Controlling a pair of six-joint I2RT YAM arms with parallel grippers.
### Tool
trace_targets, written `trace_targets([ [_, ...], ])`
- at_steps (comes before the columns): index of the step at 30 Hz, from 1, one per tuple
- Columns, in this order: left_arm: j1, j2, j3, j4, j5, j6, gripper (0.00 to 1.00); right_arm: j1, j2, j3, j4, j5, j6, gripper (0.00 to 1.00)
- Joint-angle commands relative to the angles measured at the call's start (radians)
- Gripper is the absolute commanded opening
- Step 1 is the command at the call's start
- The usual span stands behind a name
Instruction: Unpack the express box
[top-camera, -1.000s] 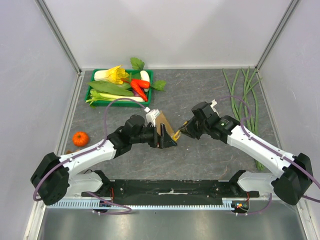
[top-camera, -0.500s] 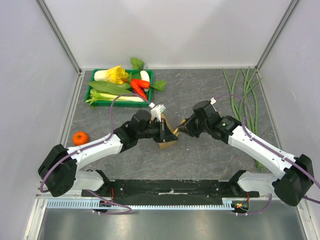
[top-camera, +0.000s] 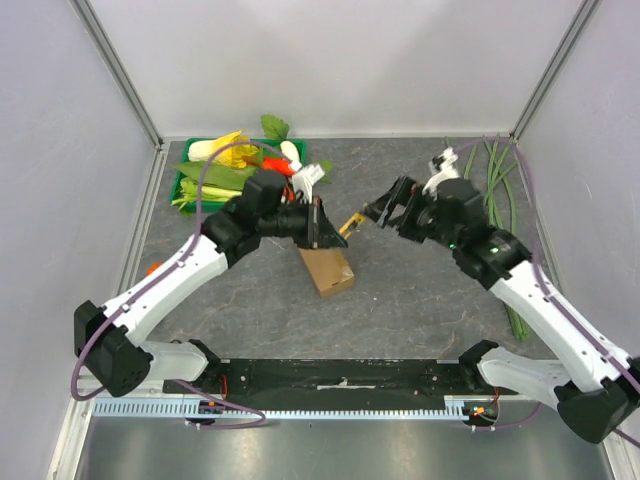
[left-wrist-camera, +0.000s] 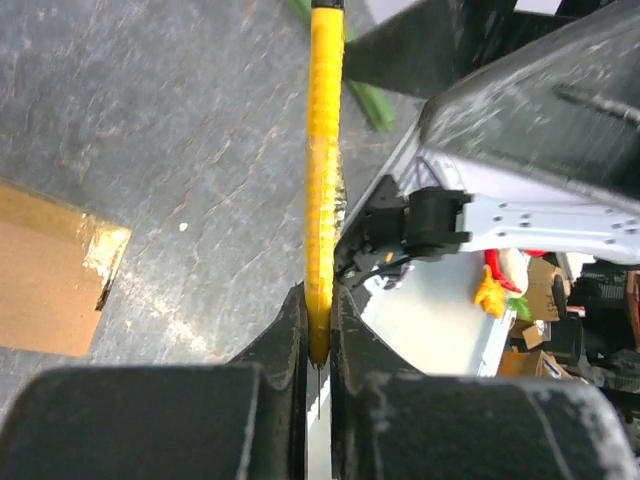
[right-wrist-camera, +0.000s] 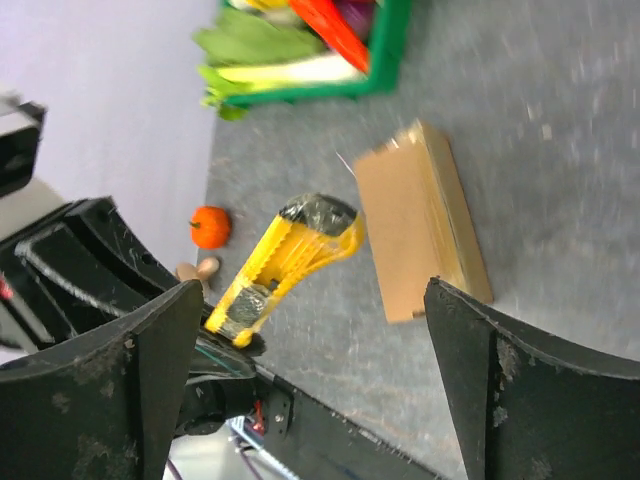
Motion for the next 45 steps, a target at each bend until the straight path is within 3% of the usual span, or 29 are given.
trace_targets([
  [1,0.028,0.002,0.235,-0.253,0.191,0.098,0.02,-0.068,-0.06,0.149,0.119,-0.221,-0.297,0.98],
  [6,0.04,0.005,0.322,-0.232,0.333,0.058,0.02,-0.077,-0.028,0.291,0.106,-0.466,-0.369,0.98],
  [14,0.042,-0.028,0.321,-0.135,0.401,0.043,0.02,-0.079,0.03,0.408,0.112,-0.65,-0.326,0.97],
  [18,0.042,-0.027,0.325,-0.132,0.442,0.084,0.02,-0.082,0.046,0.408,0.099,-0.742,-0.306,0.91],
  [31,0.068,-0.016,0.328,-0.178,0.407,0.144,0.02,-0.082,0.073,0.373,0.09,-0.86,-0.294,0.59],
  [33,0.079,-0.013,0.33,-0.178,0.407,0.144,0.02,-0.082,0.072,0.368,0.086,-0.865,-0.3,0.58],
  [35,0.085,-0.013,0.332,-0.18,0.41,0.147,0.02,-0.082,0.069,0.361,0.084,-0.877,-0.303,0.67],
  [37,0.092,-0.011,0.333,-0.178,0.413,0.149,0.02,-0.082,0.069,0.354,0.075,-0.876,-0.308,0.69],
  [45,0.102,-0.004,0.339,-0.168,0.423,0.15,0.02,-0.082,0.075,0.345,0.066,-0.876,-0.314,0.63],
])
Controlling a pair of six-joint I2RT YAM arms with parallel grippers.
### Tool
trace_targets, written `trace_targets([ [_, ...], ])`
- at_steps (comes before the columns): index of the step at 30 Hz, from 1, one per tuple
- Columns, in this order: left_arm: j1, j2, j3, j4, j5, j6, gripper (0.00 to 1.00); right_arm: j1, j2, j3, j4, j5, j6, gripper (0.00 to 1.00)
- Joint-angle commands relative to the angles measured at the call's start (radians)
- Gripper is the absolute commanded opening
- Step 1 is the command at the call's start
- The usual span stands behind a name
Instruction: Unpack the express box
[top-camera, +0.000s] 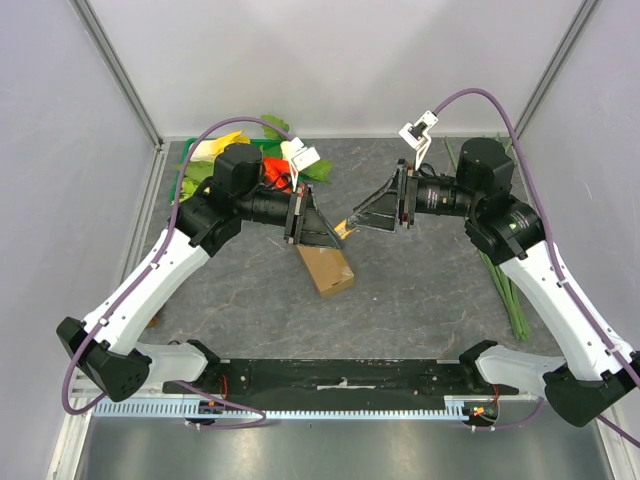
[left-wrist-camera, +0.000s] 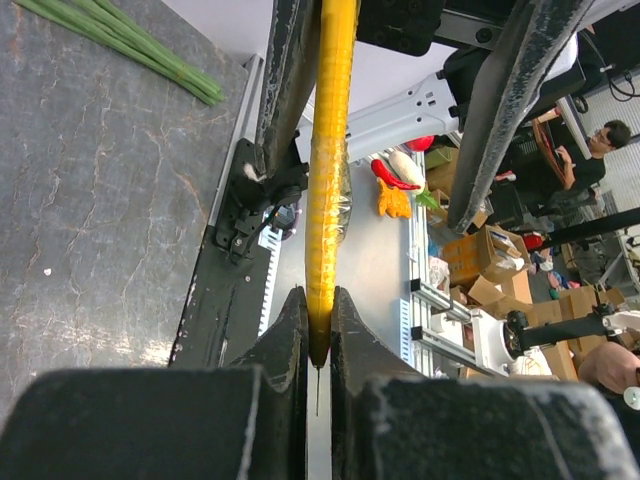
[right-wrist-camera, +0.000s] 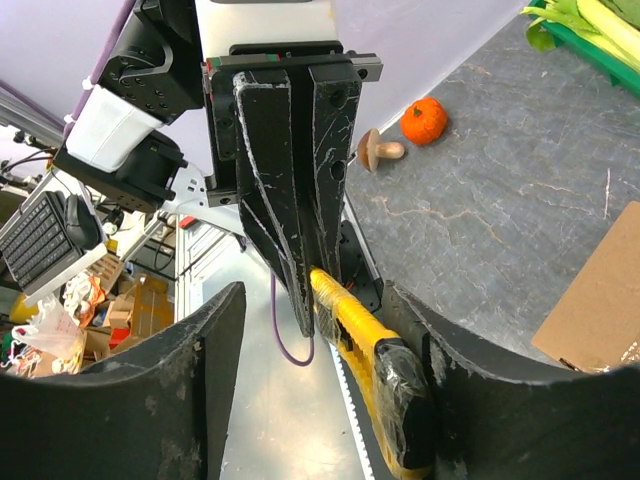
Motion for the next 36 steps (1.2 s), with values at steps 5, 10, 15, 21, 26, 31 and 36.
trace_targets([
  [5,0.025,-0.005,0.015,0.068,-0.045,-0.007,0.02,0.013,-0.01,0.006,0.008,-0.064,0.011,0.69],
  [10,0.025,-0.025,-0.046,0.173,-0.044,-0.074,0.02,0.014,-0.019,-0.035,0.094,-0.067,0.083,0.7],
  [15,0.025,-0.032,-0.085,0.26,-0.009,-0.127,0.02,0.014,-0.028,-0.054,0.123,-0.049,0.099,0.64],
  [21,0.024,-0.037,-0.108,0.278,0.023,-0.142,0.02,0.014,-0.024,-0.051,0.134,-0.001,0.092,0.58],
  [26,0.025,-0.035,-0.111,0.293,0.036,-0.154,0.02,0.014,-0.024,-0.051,0.14,-0.001,0.086,0.5],
  [31,0.024,-0.032,-0.112,0.298,0.068,-0.154,0.02,0.014,-0.024,-0.06,0.14,0.006,0.083,0.5],
  [36,0.025,-0.032,-0.114,0.304,0.097,-0.148,0.02,0.014,-0.019,-0.06,0.138,0.01,0.079,0.55],
])
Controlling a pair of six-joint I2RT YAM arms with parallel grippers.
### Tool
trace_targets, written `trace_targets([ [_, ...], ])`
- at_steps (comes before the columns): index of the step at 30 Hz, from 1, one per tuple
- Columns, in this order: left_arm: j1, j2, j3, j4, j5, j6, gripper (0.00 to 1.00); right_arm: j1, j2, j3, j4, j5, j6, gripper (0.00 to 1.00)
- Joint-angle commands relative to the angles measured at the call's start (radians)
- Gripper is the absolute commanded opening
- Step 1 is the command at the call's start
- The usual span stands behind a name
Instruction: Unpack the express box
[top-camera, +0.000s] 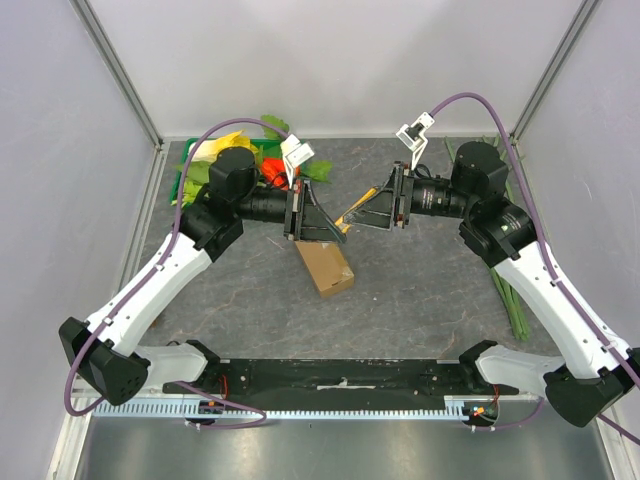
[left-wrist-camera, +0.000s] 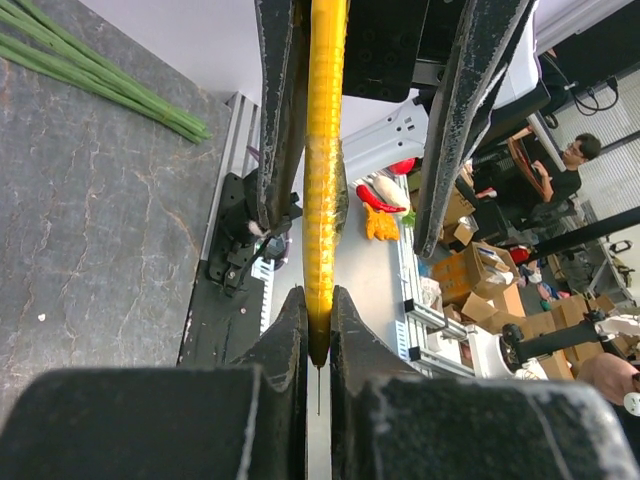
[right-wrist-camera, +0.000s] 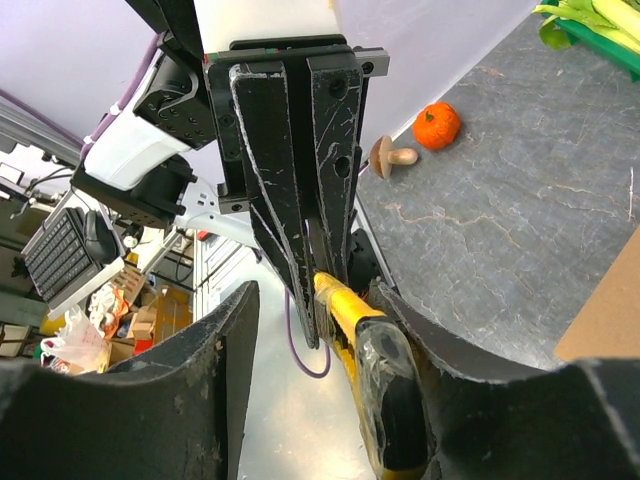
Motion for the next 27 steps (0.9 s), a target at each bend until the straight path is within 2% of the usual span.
trace_targets([
  [1,0.004,-0.008,-0.002,0.031,0.053,-0.023,0.02,0.006,-0.018,-0.002,0.048,-0.007,-0.008,0.54],
  [3,0.004,-0.003,-0.001,0.04,0.059,-0.026,0.02,0.006,-0.017,-0.003,0.046,-0.012,-0.009,0.49],
  [4,0.004,-0.002,0.002,0.042,0.062,-0.026,0.02,0.006,-0.015,-0.003,0.046,-0.013,-0.009,0.4],
  [6,0.004,0.004,0.005,0.05,0.07,-0.031,0.02,0.006,-0.015,-0.005,0.046,-0.021,-0.008,0.3],
  [7,0.004,0.004,0.005,0.053,0.076,-0.034,0.02,0.006,-0.015,-0.003,0.045,-0.021,-0.009,0.18],
  [8,0.004,0.006,0.005,0.053,0.074,-0.034,0.02,0.006,-0.017,-0.006,0.045,-0.021,-0.009,0.12],
  [10,0.01,0.006,0.004,0.05,0.071,-0.032,0.06,0.008,-0.023,-0.009,0.042,-0.015,-0.014,0.0],
  [11,0.014,0.008,0.001,0.047,0.068,-0.031,0.21,0.005,-0.024,-0.011,0.037,-0.007,-0.022,0.0],
  [13,0.029,0.0,-0.005,0.034,0.047,-0.029,0.47,0.006,-0.029,-0.015,0.013,0.027,-0.037,0.0],
  [14,0.041,-0.003,-0.013,0.033,0.039,-0.029,0.69,0.006,-0.031,-0.012,-0.016,0.039,-0.06,0.0],
  [17,0.073,-0.026,-0.028,-0.004,-0.034,-0.018,0.89,0.006,-0.041,-0.003,-0.108,0.152,-0.146,0.0],
  [20,0.093,-0.045,-0.039,-0.096,-0.192,0.008,0.94,0.006,-0.069,-0.024,-0.141,0.289,-0.21,0.0],
  [21,0.095,-0.048,-0.044,-0.122,-0.316,0.014,0.95,0.008,-0.089,-0.037,-0.142,0.371,-0.242,0.0],
  [25,0.095,-0.026,-0.063,-0.3,-0.606,-0.006,0.94,0.02,-0.124,-0.103,-0.109,0.574,-0.286,0.0],
  [27,0.095,-0.011,-0.109,-0.315,-0.691,-0.035,0.93,0.037,-0.145,-0.159,-0.052,0.646,-0.287,0.0],
])
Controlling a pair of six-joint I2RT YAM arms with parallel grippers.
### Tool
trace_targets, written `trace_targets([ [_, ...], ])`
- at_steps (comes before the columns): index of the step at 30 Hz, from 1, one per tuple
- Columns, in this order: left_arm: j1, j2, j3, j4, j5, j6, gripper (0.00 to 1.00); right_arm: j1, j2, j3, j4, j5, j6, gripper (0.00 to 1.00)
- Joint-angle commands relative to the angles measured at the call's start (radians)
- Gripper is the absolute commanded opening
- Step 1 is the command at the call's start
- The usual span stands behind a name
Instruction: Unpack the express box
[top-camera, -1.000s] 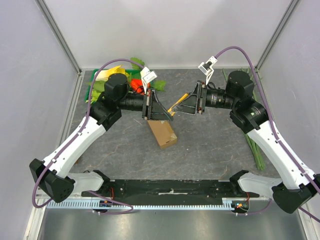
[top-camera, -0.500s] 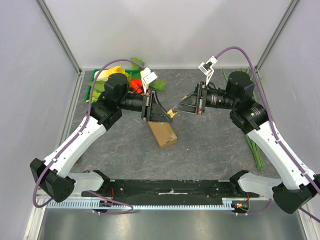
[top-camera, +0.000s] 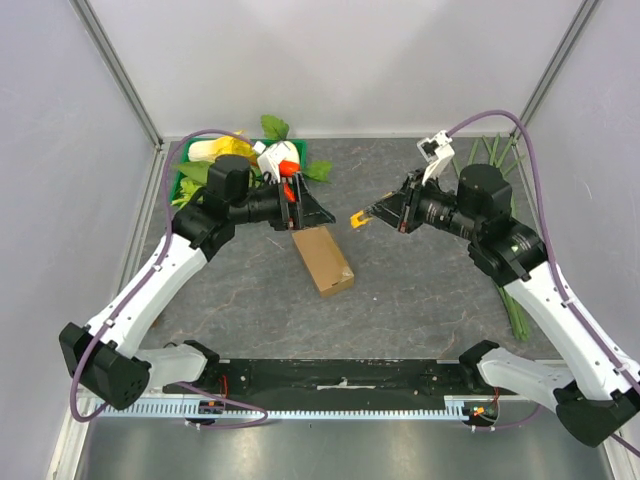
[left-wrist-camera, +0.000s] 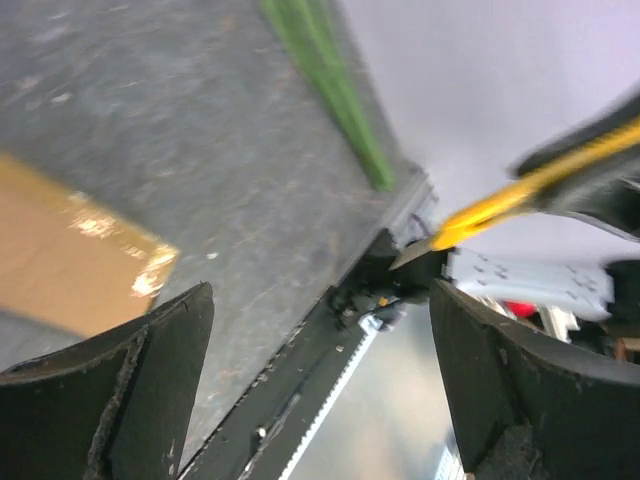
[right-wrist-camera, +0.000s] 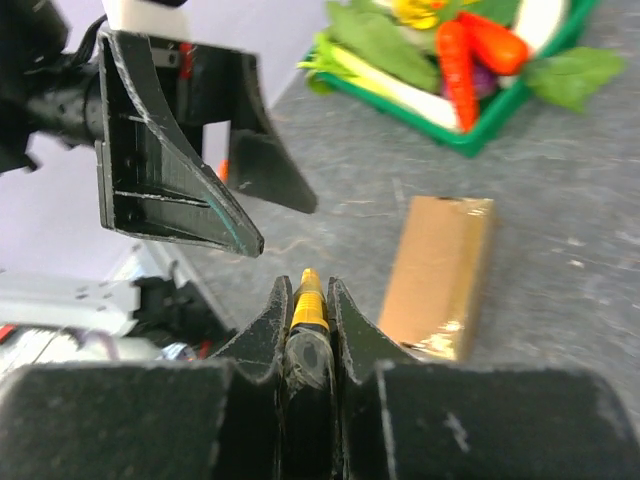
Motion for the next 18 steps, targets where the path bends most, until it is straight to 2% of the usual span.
trace_targets([
  [1,0.005,0.013,-0.076,-0.128,-0.317,-0.049,0.93,0.033,-0.054,-0.089,0.088,0.312,-0.071,0.0],
  [5,0.005,0.036,-0.192,-0.059,-0.351,-0.102,0.91,0.091,-0.066,-0.174,0.192,0.46,-0.086,0.0],
  [8,0.005,0.053,-0.253,-0.03,-0.437,-0.117,0.9,0.134,-0.04,-0.197,0.21,0.547,-0.122,0.0],
  [12,0.005,0.077,-0.35,0.07,-0.503,-0.152,0.91,0.159,0.006,-0.243,0.256,0.586,-0.155,0.0],
  [17,0.005,0.201,-0.392,0.18,-0.489,-0.194,0.91,0.169,0.07,-0.272,0.296,0.609,-0.168,0.0],
  [18,0.006,0.226,-0.396,0.25,-0.466,-0.206,0.9,0.171,0.078,-0.277,0.302,0.614,-0.169,0.0],
])
